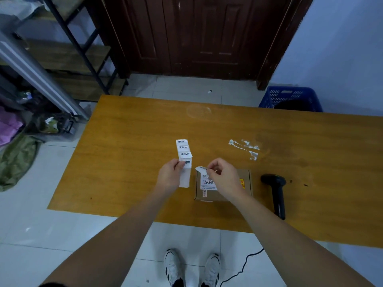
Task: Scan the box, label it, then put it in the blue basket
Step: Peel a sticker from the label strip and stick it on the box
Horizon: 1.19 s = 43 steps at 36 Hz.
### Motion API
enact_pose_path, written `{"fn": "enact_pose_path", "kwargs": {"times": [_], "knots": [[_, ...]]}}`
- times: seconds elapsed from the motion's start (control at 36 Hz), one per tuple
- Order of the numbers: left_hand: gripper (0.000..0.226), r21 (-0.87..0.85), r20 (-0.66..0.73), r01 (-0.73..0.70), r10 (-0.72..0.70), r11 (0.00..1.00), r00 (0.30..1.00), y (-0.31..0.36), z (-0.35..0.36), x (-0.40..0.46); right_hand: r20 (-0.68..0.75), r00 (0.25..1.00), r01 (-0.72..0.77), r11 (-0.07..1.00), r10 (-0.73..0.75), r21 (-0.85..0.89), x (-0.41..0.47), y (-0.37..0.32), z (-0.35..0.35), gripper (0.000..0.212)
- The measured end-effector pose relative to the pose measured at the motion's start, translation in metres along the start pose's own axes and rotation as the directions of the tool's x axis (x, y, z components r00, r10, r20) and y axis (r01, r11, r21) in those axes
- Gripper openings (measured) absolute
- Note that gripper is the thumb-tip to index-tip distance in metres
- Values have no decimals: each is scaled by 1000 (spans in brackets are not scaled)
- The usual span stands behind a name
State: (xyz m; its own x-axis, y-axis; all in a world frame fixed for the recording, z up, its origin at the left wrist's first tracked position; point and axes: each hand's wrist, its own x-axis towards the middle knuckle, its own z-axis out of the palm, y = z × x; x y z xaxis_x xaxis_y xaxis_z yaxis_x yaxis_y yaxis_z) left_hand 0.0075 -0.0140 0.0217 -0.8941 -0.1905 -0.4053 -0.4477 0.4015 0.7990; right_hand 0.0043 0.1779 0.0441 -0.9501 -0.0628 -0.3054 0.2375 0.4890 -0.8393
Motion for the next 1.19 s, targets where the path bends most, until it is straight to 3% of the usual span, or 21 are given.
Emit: {"fn": "enact_pose_path", "kwargs": {"times": [0.14,0.42,0.53,0.61,0.67,0.75,0.92,0.97,1.19], "knots": [[32,200,28,30,-37,979,999,-24,-8,23,-25,998,-62,997,61,-39,1,17,-14,10],[35,371,41,189,-219,909,975,-65,-9,44,-47,989,-145,984,140,-108,-4,54,-38,11],[53,426,-120,340,-320,838,940,-67,-7,39,-50,987,-159,980,154,-116,-9,62,-48,11],[56,436,-282,316,-205,843,937,-54,-2,30,-35,984,-178,975,174,-132,-10,65,-54,10],[45,390,-226,191,-107,901,968,-38,8,26,-29,981,-196,972,194,-130,-9,66,-57,14],[26,318,-17,13,-8,948,1000,-10,34,17,-19,978,-207,972,206,-107,-10,68,-61,19],[27,261,388,-245,131,934,912,29,98,2,9,991,-130,989,131,-74,-8,77,-67,7],[15,205,422,-261,155,943,893,32,114,1,15,993,-113,991,114,-65,-6,80,-70,9],[15,202,332,-160,87,966,939,38,140,11,-14,994,-107,992,107,-72,16,92,-74,8]]}}
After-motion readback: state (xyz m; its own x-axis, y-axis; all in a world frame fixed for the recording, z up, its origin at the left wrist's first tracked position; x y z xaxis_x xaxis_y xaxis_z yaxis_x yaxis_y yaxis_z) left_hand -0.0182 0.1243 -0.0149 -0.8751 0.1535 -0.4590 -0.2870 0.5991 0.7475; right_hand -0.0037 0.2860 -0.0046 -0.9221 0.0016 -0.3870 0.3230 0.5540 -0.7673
